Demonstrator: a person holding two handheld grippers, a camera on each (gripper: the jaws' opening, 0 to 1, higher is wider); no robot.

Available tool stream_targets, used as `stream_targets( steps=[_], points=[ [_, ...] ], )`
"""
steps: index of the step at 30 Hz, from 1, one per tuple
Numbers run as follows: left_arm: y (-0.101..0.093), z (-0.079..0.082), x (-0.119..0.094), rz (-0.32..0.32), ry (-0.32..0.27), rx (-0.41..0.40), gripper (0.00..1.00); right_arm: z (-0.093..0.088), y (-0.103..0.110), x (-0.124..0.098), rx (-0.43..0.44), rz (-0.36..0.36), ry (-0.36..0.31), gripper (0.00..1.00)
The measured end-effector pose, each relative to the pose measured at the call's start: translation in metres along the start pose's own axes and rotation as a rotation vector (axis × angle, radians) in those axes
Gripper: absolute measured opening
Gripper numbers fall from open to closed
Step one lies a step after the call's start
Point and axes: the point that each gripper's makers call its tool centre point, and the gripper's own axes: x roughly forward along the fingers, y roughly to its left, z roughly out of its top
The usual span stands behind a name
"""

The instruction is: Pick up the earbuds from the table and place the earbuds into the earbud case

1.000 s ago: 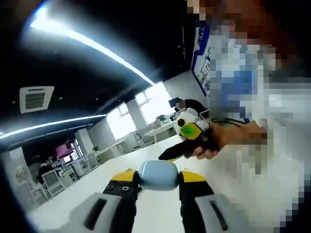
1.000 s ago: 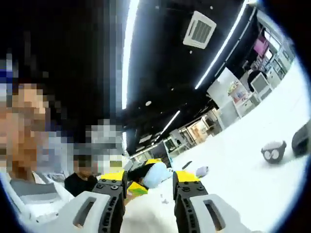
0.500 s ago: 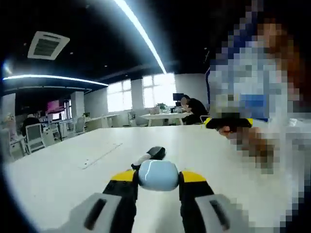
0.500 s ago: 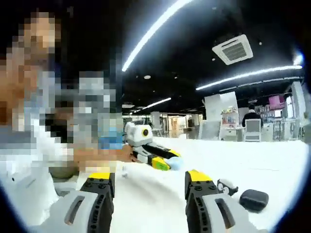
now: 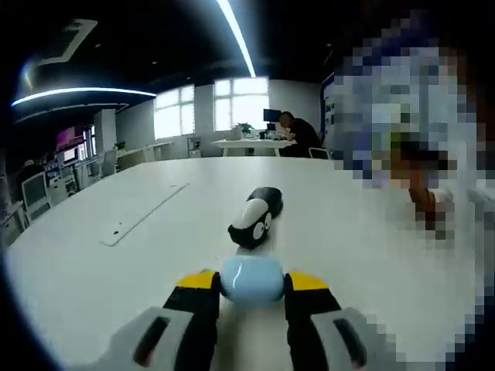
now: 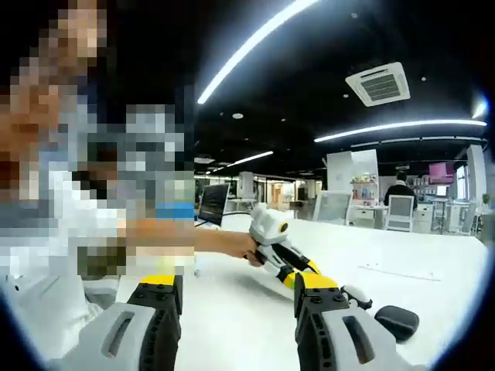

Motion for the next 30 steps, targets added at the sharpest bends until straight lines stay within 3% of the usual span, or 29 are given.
stream_targets(
  steps=[7,17,23,25,28,30],
  points=[
    [0.006,-0.011,0.013,-0.052,0.042,-0.011,0.35,0.001,0.003,0.001,-0.009,0.016,0.002,0.56],
    [0.014,-0.019,0.009,-0.081,0.093,-0.056,0.36,-0.003,0.007,0.004,-0.014,0.026,0.018,0.57],
    [0.004,-0.022,-0.005,-0.084,0.141,-0.014,0.59,-0.004,0.008,0.005,-0.008,0.033,0.014,0.56],
    [0.003,-0.012,-0.015,-0.065,0.118,0.002,0.59,-0.004,0.009,0.005,-0.008,0.033,0.015,0.56],
    [-0.003,0.018,-0.036,-0.024,0.024,0.027,0.61,-0.003,0.009,0.005,-0.008,0.031,0.014,0.56],
    [-0.002,0.036,-0.055,0.046,-0.025,0.025,0.59,-0.004,0.008,0.005,-0.003,0.025,0.015,0.56]
  ],
)
